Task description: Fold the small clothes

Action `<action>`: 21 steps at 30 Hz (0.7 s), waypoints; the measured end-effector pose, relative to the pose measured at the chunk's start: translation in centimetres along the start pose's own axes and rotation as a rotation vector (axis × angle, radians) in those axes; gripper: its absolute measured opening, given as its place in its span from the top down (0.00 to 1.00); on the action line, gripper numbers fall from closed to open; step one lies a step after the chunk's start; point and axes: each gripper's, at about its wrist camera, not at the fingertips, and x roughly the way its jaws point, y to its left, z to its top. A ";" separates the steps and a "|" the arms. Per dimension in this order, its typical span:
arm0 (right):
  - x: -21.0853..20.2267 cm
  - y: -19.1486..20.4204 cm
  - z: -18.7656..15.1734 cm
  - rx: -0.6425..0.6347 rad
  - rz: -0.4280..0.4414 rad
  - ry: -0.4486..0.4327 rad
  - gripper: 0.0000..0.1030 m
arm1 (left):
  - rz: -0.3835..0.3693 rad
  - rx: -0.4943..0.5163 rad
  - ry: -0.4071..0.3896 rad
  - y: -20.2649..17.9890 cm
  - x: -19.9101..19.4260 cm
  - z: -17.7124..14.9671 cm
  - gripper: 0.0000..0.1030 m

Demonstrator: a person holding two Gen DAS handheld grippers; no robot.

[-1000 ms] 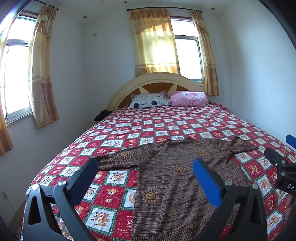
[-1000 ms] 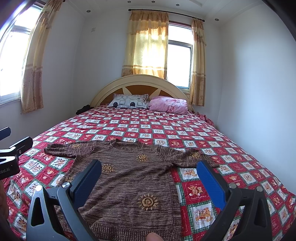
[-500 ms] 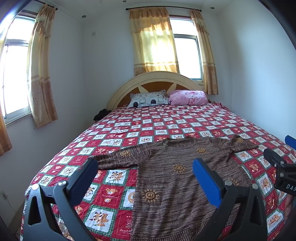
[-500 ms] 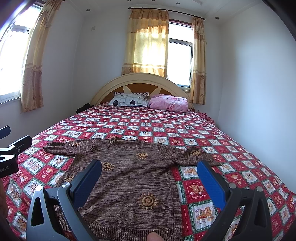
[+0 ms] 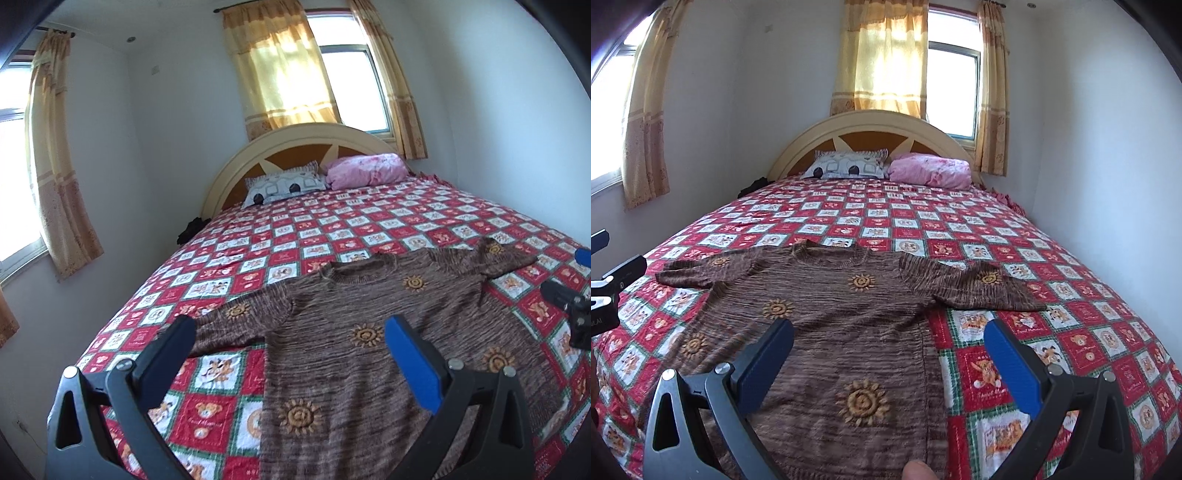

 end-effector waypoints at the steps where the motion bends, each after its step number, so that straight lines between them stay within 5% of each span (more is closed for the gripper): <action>1: 0.7 -0.4 0.2 0.004 -0.004 0.003 0.01 | -0.001 0.003 0.005 -0.2 0.8 0.3 0.00; 15: 13.7 -14.8 2.8 0.232 -0.120 0.139 0.02 | 0.051 0.005 0.159 -0.8 13.4 0.3 0.00; 21: 18.5 -22.2 2.0 0.347 -0.186 0.199 0.21 | 0.094 -0.037 0.228 -0.6 17.1 -0.6 0.00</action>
